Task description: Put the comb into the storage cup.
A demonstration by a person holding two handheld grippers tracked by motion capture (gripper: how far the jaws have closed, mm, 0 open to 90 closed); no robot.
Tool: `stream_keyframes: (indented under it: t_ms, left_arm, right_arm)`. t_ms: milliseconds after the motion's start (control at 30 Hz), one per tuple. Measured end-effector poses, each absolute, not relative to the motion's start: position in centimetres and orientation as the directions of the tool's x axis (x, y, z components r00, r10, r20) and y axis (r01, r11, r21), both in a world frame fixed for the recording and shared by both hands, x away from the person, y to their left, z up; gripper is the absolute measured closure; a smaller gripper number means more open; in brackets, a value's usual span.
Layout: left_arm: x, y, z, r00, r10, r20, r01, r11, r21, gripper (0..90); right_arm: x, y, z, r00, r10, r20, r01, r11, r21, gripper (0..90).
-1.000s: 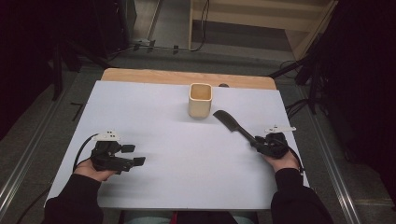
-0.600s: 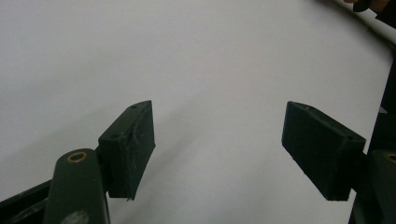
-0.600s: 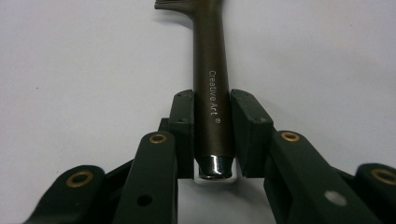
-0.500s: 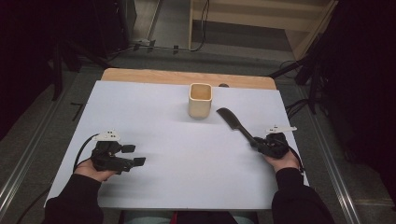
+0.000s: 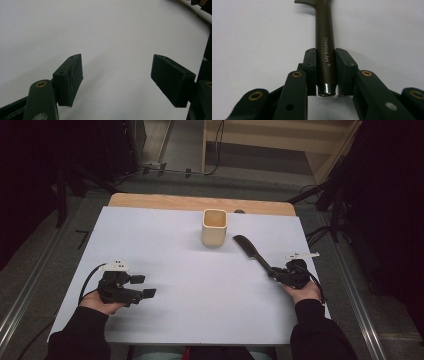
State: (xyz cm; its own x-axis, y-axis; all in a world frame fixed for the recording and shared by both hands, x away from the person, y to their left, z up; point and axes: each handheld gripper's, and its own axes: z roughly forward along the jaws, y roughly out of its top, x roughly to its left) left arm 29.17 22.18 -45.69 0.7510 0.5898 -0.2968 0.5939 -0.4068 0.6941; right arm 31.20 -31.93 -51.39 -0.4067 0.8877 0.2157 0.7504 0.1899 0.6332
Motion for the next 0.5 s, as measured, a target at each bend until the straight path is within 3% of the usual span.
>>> stream_keyframes:
  t_ms: [500]
  left_arm:
    - [29.2,22.2,-45.7,0.751,0.590,-0.298,0.595,-0.408,0.693,26.4]
  right_arm:
    - [31.0,-32.5,-50.0,-0.377,0.896,0.234,0.743,0.141,0.654,70.4]
